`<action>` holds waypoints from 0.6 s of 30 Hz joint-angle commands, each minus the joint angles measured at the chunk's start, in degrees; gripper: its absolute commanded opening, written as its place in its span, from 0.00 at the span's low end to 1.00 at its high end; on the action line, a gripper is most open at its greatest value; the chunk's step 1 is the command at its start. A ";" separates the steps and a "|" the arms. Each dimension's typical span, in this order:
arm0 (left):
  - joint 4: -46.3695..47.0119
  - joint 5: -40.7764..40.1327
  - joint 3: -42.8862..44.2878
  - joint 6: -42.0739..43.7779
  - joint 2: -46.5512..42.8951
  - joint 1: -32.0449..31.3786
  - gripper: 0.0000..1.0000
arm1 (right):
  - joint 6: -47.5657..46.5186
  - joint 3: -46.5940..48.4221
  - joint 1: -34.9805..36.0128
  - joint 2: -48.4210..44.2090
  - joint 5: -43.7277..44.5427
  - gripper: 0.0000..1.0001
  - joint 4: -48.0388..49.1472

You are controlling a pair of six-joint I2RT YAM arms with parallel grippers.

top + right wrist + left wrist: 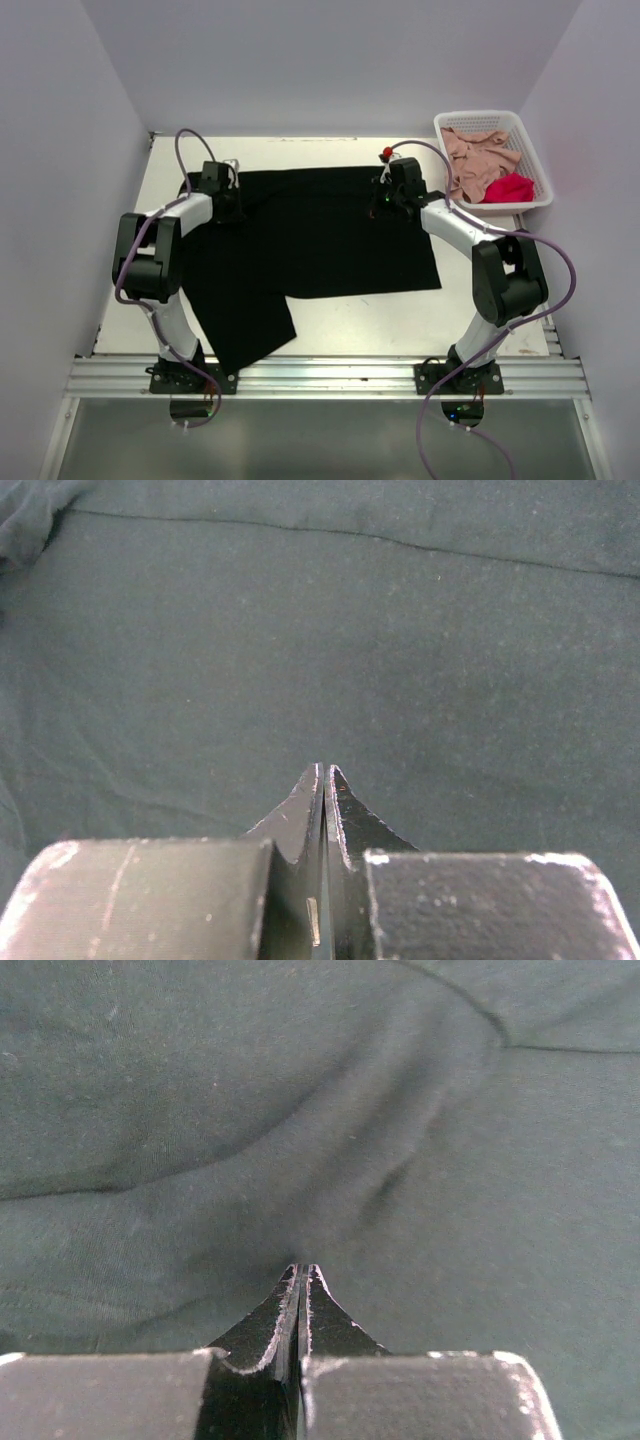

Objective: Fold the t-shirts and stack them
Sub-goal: Fold the flattened tshirt in 1/3 of the way

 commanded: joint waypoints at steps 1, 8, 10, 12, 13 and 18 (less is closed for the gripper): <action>0.66 -2.08 2.87 -0.21 2.44 -0.26 0.00 | -1.13 -0.14 0.23 -1.71 0.38 0.00 0.65; 2.15 -4.18 3.66 -1.27 2.88 -0.26 0.00 | -1.48 -0.05 0.23 -0.74 0.82 0.00 0.64; 1.98 -5.59 4.62 -1.10 2.97 -0.26 0.00 | -1.57 -0.05 0.23 -0.56 0.82 0.00 0.82; 1.89 -6.83 5.59 -0.92 2.88 -0.26 0.00 | -1.48 0.21 0.32 -0.13 0.73 0.00 0.73; 2.06 -7.26 6.03 -0.92 3.14 -0.26 0.00 | -1.48 0.21 0.23 -0.04 0.73 0.00 0.73; 1.63 -9.55 9.02 -0.83 5.60 -0.26 0.00 | -1.74 0.56 0.32 0.67 0.65 0.00 0.64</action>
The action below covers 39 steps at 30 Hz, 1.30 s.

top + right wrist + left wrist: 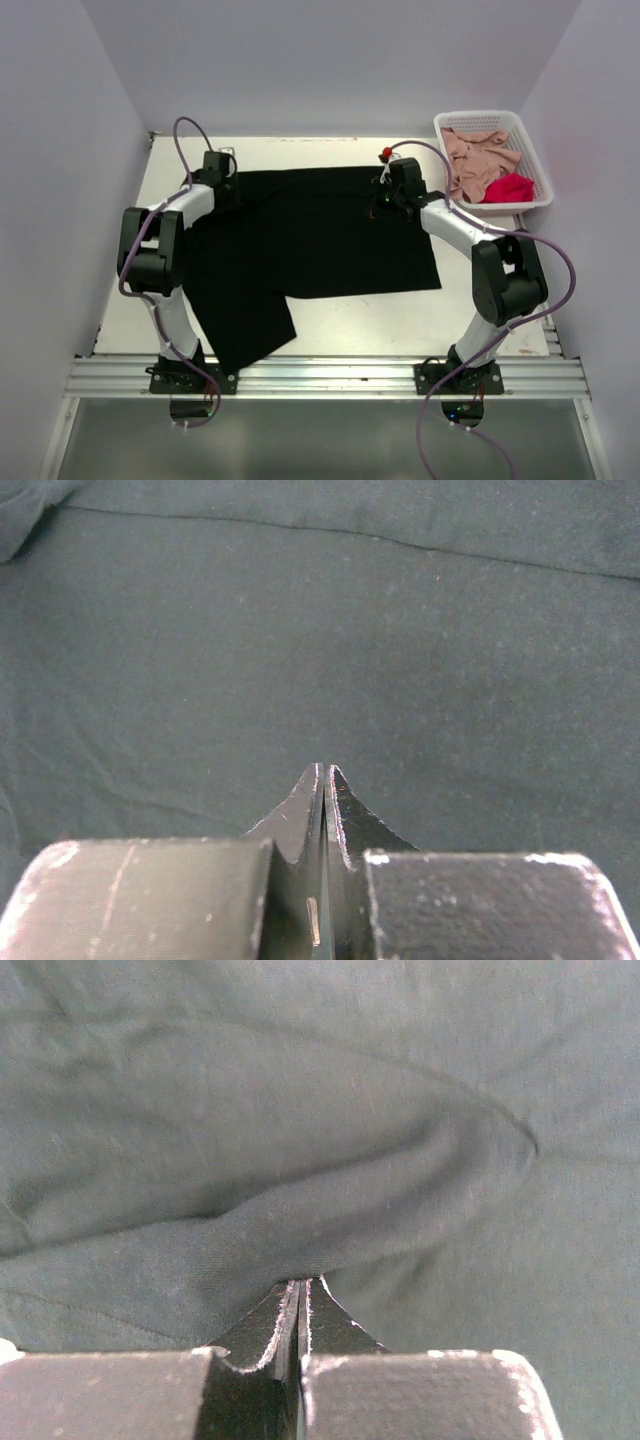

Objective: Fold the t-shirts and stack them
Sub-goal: Fold the flattened tshirt in 1/3 of the way

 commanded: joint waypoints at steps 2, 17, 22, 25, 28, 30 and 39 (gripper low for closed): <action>1.61 -2.93 4.00 -0.48 3.53 -0.26 0.00 | -1.20 0.56 0.23 0.60 0.87 0.00 0.69; 3.18 -3.81 6.64 -0.39 5.47 -0.26 0.00 | -1.64 0.65 0.23 0.95 1.04 0.00 -0.01; 3.10 -4.69 7.43 0.22 5.56 -0.26 0.13 | -1.64 0.74 0.32 1.04 0.87 0.00 -0.01; 3.01 -4.87 7.25 0.22 5.47 -0.26 0.35 | -1.72 0.74 0.32 1.22 0.78 0.00 -0.10; 2.84 -4.78 7.43 0.31 5.56 -0.26 0.50 | -1.64 0.83 0.23 1.13 0.78 0.00 -0.10; 2.75 -4.69 7.43 0.40 5.82 -0.26 0.52 | -1.64 0.74 0.23 1.13 0.78 0.00 -0.19; 2.66 -3.55 7.34 0.13 6.79 -0.26 0.35 | -1.72 0.56 0.32 1.04 1.22 0.00 -0.36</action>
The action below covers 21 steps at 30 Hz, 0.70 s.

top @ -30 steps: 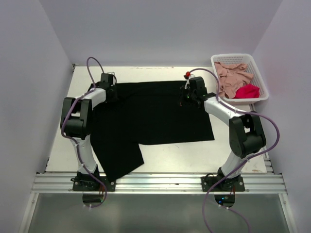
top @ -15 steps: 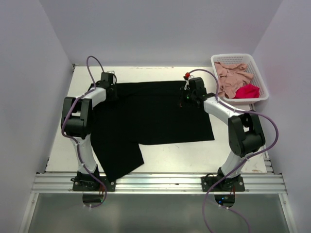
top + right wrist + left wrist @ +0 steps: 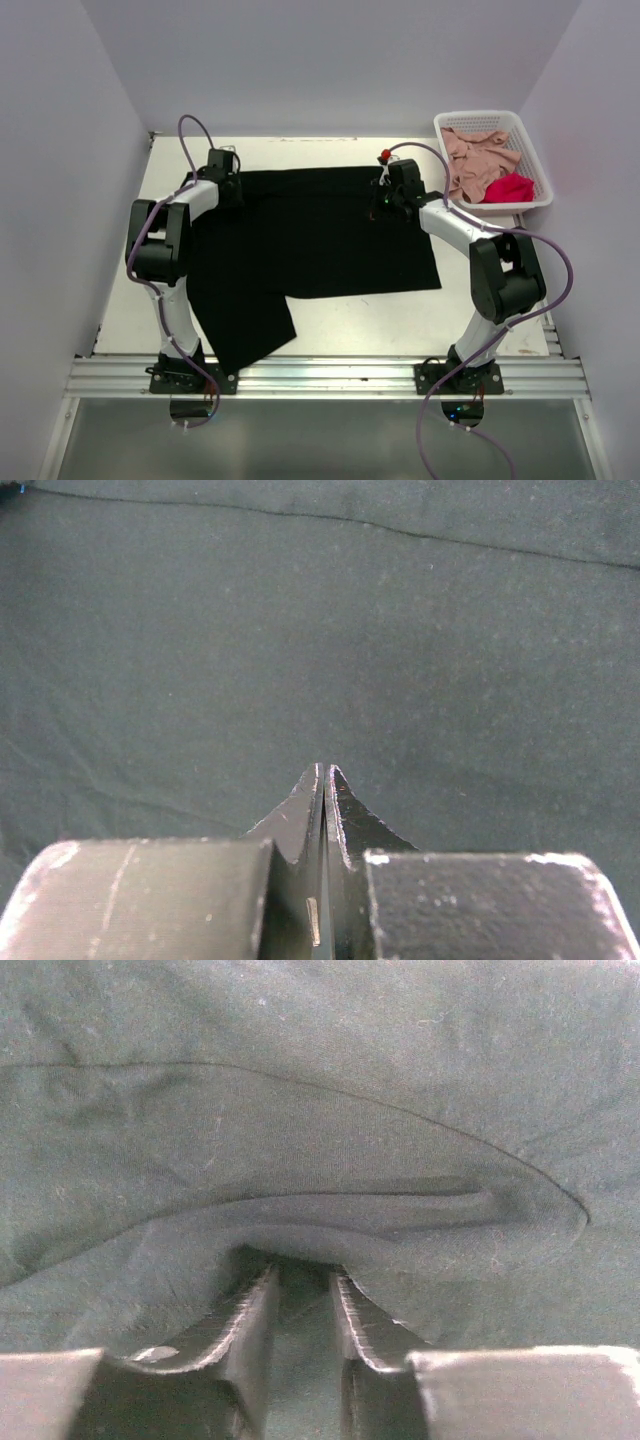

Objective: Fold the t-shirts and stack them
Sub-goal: Fold the flattened tshirt in 1/3 of the way

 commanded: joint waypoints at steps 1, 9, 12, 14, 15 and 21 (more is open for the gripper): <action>1.85 0.06 2.09 0.09 0.52 -0.20 0.28 | -1.09 0.56 0.32 0.08 0.87 0.00 0.16; 0.97 -1.08 2.89 0.09 0.78 -0.20 0.01 | -1.09 0.74 0.23 0.25 0.87 0.00 0.16; 0.80 -1.44 2.97 0.00 0.87 -0.20 0.00 | -1.09 0.65 0.23 0.17 0.87 0.00 0.16; 0.53 -1.61 2.80 -0.17 0.87 -0.20 0.00 | -1.18 0.65 0.23 0.17 0.87 0.00 0.07; 0.45 -1.79 2.80 -0.26 0.69 -0.20 0.00 | -1.09 0.56 0.32 0.17 0.96 0.00 0.07; -1.13 -0.47 2.54 -1.75 -4.04 -0.20 0.00 | -1.09 0.74 0.32 0.17 0.78 0.00 0.07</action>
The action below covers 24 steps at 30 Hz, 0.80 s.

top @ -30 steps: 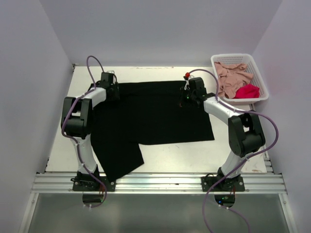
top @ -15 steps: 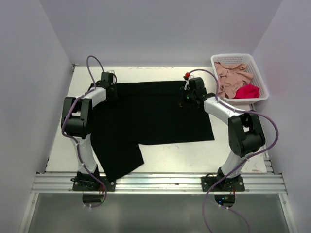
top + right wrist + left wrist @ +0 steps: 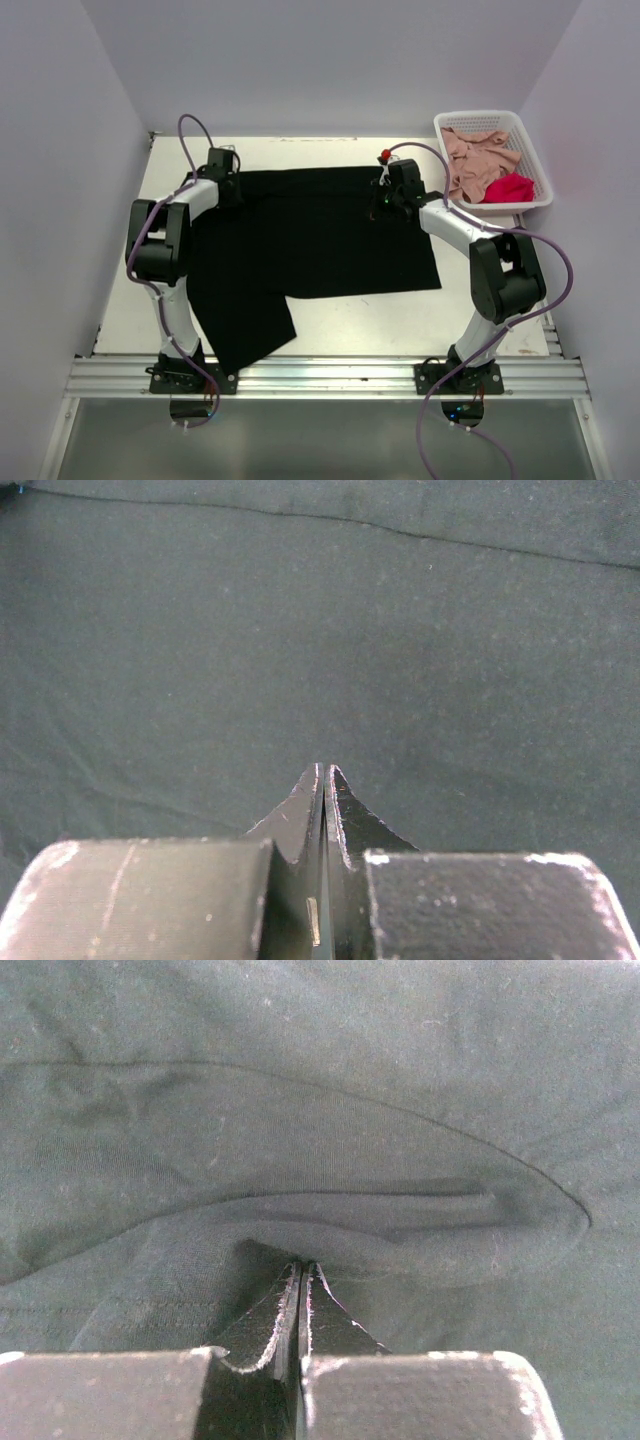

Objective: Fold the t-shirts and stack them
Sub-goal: Fold the flattened tshirt in 1/3 of the way

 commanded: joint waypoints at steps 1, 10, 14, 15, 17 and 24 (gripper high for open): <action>-1.00 0.45 1.70 -1.86 -5.01 -0.28 0.00 | -1.05 0.74 0.23 0.08 0.65 0.00 0.07; -3.38 3.96 -4.79 -4.41 -12.84 -0.72 0.00 | -1.05 0.74 0.23 -0.27 0.39 0.00 0.07; -4.17 5.28 -7.17 -5.21 -15.12 -0.81 0.00 | -0.96 0.83 0.23 -0.62 0.39 0.00 -0.02; -4.43 5.63 -7.52 -5.38 -15.47 -0.81 0.00 | -0.96 0.83 0.23 -0.71 0.39 0.00 -0.02; -5.05 6.69 -8.66 -5.91 -16.35 -0.90 0.00 | -0.96 0.83 0.23 -0.89 0.39 0.00 -0.02; -5.14 9.24 -12.62 -7.75 -19.16 -1.86 0.00 | -1.13 0.74 0.23 -1.41 0.47 0.00 -0.19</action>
